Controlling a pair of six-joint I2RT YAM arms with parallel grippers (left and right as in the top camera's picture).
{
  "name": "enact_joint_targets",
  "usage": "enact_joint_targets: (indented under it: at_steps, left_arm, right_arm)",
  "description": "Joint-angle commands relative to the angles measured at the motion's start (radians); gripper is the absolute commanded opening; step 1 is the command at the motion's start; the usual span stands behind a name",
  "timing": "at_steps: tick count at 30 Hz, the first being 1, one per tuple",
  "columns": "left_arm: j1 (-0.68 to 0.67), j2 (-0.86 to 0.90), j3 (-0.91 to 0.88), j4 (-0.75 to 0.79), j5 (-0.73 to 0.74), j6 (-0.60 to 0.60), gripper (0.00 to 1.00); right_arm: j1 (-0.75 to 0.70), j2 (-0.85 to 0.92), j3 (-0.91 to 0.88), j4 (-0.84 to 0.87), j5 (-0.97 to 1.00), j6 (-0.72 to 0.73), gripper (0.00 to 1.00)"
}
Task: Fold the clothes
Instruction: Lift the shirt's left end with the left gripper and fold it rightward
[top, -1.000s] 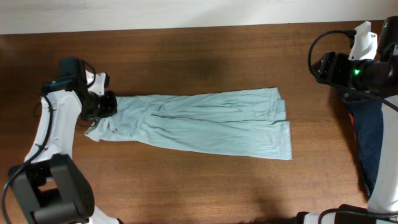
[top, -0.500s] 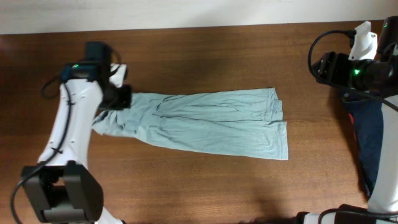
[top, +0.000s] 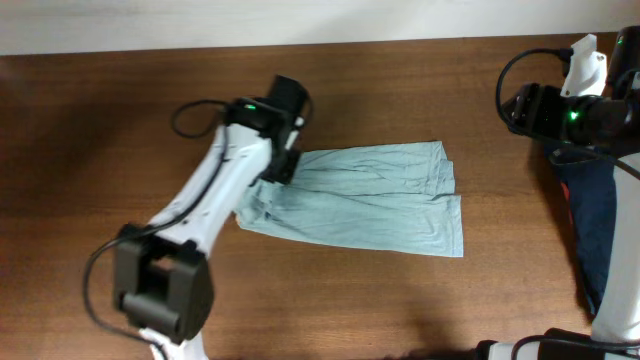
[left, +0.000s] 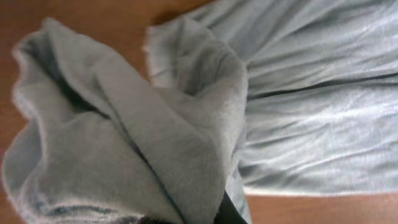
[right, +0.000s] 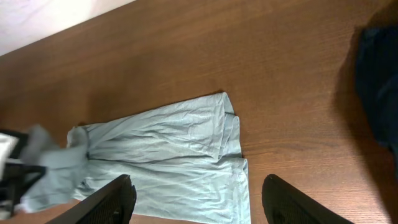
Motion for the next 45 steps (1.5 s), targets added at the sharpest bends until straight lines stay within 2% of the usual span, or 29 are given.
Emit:
enact_joint_targets:
  at_steps: [1, 9, 10, 11, 15, 18, 22, 23, 24, 27, 29, 30, 32, 34, 35, 41, 45]
  left_arm:
    - [-0.064, 0.061, 0.01, 0.009, -0.044, -0.083, 0.0]
    - [-0.184, 0.101, 0.01, 0.086, -0.073, -0.181, 0.02]
    - [-0.194, 0.101, 0.01, 0.103, -0.073, -0.187, 0.12]
    - [-0.202, 0.101, 0.01, 0.117, -0.073, -0.195, 0.28]
    - [-0.239, 0.101, 0.019, 0.143, -0.069, -0.201, 0.48]
    - [-0.26, 0.101, 0.037, 0.13, -0.069, -0.201, 0.52]
    - [-0.266, 0.101, 0.116, 0.015, -0.144, -0.202, 0.52]
    - [-0.262, 0.101, 0.131, -0.008, -0.164, -0.203, 0.57]
    - [-0.255, 0.101, 0.144, -0.028, -0.179, -0.206, 0.66]
    - [-0.214, 0.101, 0.151, -0.051, -0.176, -0.225, 0.71]
    - [-0.178, 0.103, 0.15, -0.048, -0.137, -0.227, 0.68]
    - [-0.159, 0.105, 0.15, -0.044, -0.097, -0.221, 0.61]
    - [-0.119, 0.116, 0.15, -0.029, 0.01, -0.171, 0.32]
    - [-0.093, 0.143, 0.148, -0.003, 0.093, -0.111, 0.08]
    - [-0.089, 0.169, 0.148, 0.013, 0.14, -0.068, 0.01]
    - [-0.11, 0.276, 0.148, 0.068, 0.209, 0.078, 0.01]
    - [-0.111, 0.329, 0.148, 0.172, 0.209, 0.088, 0.01]
  right_arm:
    - [-0.003, 0.004, 0.013, -0.004, -0.01, 0.0, 0.7]
    - [-0.002, 0.004, 0.013, -0.01, -0.01, 0.0, 0.7]
    - [-0.002, 0.004, 0.013, -0.011, -0.01, 0.0, 0.7]
    - [-0.003, 0.004, 0.013, -0.011, -0.01, 0.0, 0.7]
    - [-0.002, 0.004, 0.013, -0.011, -0.01, 0.0, 0.7]
    - [-0.002, 0.004, 0.013, -0.011, -0.01, 0.0, 0.7]
    - [-0.003, 0.004, 0.013, -0.011, -0.009, 0.0, 0.7]
    - [-0.003, 0.004, 0.013, -0.011, -0.009, 0.0, 0.7]
    - [-0.002, 0.004, 0.013, -0.011, -0.009, 0.0, 0.7]
    - [-0.003, 0.004, 0.013, -0.011, -0.009, 0.0, 0.7]
    - [-0.002, 0.004, 0.013, -0.011, -0.009, 0.0, 0.7]
    - [-0.002, 0.004, 0.013, -0.011, -0.009, 0.0, 0.7]
    - [-0.002, 0.005, 0.013, -0.011, -0.009, 0.0, 0.7]
    - [-0.003, 0.006, 0.013, -0.011, -0.009, 0.0, 0.7]
    - [-0.003, 0.008, 0.011, -0.011, -0.009, 0.0, 0.7]
    - [-0.002, 0.024, 0.009, -0.012, -0.009, 0.0, 0.7]
    - [-0.002, 0.031, 0.009, -0.014, -0.009, 0.0, 0.7]
